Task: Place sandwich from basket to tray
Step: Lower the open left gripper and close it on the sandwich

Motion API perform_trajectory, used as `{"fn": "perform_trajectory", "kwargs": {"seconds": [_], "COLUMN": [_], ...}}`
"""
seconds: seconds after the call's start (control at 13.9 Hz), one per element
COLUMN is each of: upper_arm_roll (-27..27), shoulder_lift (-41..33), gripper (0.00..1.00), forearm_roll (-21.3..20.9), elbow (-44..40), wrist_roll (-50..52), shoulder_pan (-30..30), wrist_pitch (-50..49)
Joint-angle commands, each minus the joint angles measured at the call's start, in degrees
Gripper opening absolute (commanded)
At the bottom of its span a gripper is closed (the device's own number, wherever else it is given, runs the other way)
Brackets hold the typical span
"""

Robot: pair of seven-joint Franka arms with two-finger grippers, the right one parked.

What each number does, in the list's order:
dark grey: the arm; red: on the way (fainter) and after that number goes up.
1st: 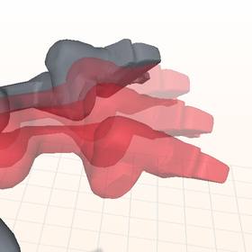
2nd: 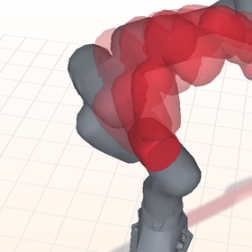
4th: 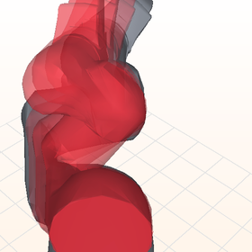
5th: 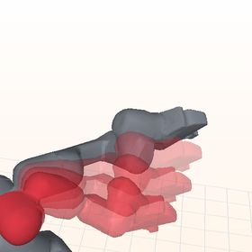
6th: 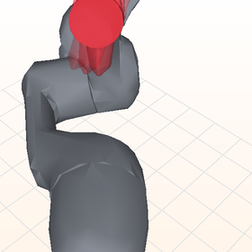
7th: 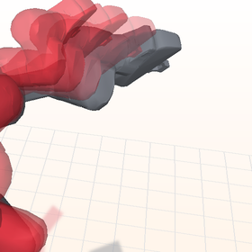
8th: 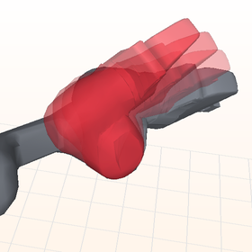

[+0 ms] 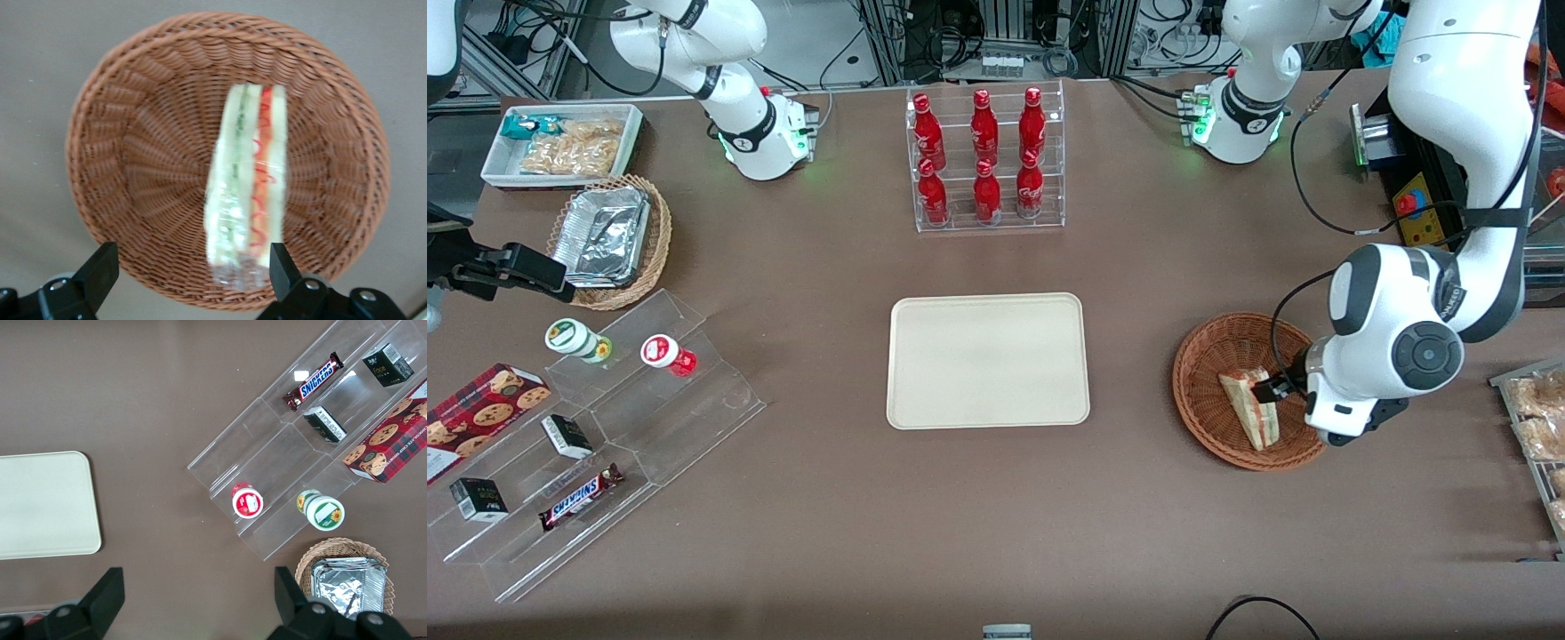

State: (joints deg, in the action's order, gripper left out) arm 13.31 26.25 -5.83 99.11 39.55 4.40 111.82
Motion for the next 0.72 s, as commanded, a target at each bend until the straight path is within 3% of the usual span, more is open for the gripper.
{"fn": "perform_trajectory", "kwargs": {"seconds": [0.0, 0.36, 0.43, 0.58, 0.65], "upper_arm_roll": [-0.3, -0.4, -0.4, -0.4, -0.4], "shoulder_lift": [3.4, 7.8, 8.6, 8.8, 8.8], "gripper": [1.00, 1.00, 0.96, 0.55, 0.40], "forearm_roll": [0.6, 0.0, 0.0, 0.1, 0.0], "elbow": [-2.5, -2.2, -2.2, -2.1, -2.1], "wrist_roll": [1.3, 1.2, 1.2, 1.9, 3.0], "shoulder_pan": [-1.0, -1.3, -1.3, -1.3, -1.3], "wrist_pitch": [1.1, 7.0, 8.6, 9.3, 9.1]}}
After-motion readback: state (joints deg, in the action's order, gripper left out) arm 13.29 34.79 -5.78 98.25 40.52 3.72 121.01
